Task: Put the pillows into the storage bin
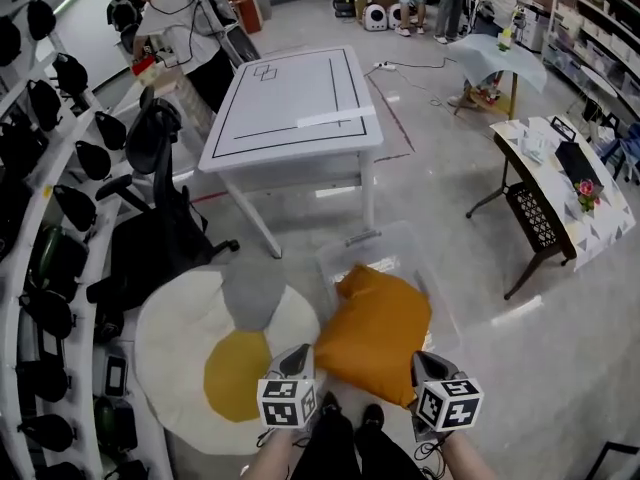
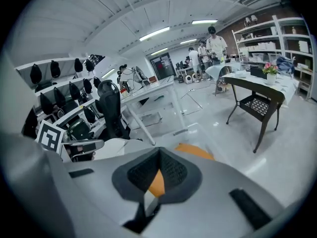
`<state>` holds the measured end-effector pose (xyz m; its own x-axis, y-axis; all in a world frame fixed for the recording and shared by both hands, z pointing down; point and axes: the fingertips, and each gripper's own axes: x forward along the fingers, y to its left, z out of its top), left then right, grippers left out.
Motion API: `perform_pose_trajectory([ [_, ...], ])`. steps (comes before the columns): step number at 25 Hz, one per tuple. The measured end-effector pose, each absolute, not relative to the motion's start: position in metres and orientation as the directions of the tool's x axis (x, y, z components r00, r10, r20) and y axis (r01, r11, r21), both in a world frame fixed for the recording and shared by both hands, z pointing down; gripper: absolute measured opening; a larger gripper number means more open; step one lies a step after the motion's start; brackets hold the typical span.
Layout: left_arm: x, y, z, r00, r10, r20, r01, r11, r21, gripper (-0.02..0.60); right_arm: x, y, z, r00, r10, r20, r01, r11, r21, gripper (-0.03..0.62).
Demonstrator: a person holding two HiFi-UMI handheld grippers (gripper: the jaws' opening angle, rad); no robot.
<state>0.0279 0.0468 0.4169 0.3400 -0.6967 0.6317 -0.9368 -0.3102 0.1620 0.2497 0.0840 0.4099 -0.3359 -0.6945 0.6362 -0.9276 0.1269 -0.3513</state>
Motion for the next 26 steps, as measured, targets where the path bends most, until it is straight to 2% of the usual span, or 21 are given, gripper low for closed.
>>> perform_pose_trajectory([
  [17,-0.010,0.112,0.401,0.258,-0.763,0.592,-0.963,-0.153,0.222,0.018,0.215,0.097,0.385,-0.428,-0.674,0.602,-0.903,0.299,-0.308,0.000],
  [26,-0.014,0.108,0.404,0.249,-0.769,0.589,-0.965,-0.141,0.223,0.018,0.198,0.090,0.394,-0.461,-0.650,0.604,-0.887,0.334,-0.318,0.000],
])
